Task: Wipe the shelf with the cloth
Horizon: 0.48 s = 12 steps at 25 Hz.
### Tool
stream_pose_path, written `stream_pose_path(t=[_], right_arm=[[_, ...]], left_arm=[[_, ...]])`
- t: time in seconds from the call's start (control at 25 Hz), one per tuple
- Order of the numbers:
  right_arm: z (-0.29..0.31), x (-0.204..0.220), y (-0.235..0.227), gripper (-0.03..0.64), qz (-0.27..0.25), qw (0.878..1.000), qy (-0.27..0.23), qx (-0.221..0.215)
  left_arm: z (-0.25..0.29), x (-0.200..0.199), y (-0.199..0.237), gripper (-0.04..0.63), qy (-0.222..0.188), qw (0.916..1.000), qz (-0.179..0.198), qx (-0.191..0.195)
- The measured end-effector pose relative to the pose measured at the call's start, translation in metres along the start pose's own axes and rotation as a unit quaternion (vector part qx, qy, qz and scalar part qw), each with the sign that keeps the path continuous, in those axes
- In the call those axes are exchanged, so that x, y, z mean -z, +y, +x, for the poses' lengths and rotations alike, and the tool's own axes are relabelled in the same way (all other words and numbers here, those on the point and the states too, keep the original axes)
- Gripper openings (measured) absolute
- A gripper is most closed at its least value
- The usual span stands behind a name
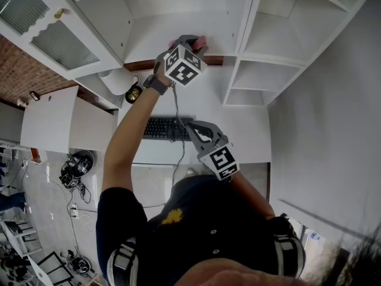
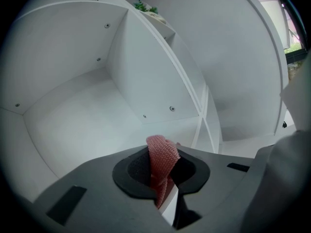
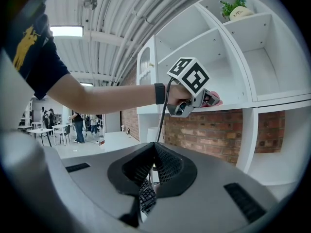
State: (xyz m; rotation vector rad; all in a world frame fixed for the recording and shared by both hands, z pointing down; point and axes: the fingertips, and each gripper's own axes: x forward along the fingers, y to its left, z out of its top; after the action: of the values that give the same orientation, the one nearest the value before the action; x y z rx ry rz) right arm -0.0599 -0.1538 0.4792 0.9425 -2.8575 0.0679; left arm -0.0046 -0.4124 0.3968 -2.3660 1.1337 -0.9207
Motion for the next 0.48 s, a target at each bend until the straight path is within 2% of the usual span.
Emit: stream_pose_path(t=[0.48], right_arm=[[0.0037,-0.0004,0.0010,0.005,-0.001,1.000,0.001,-0.001]], left_arm=[[-0.0022,-0.0013,0.0042,0.067,-0.009,0.9998,-0.018,0.003]])
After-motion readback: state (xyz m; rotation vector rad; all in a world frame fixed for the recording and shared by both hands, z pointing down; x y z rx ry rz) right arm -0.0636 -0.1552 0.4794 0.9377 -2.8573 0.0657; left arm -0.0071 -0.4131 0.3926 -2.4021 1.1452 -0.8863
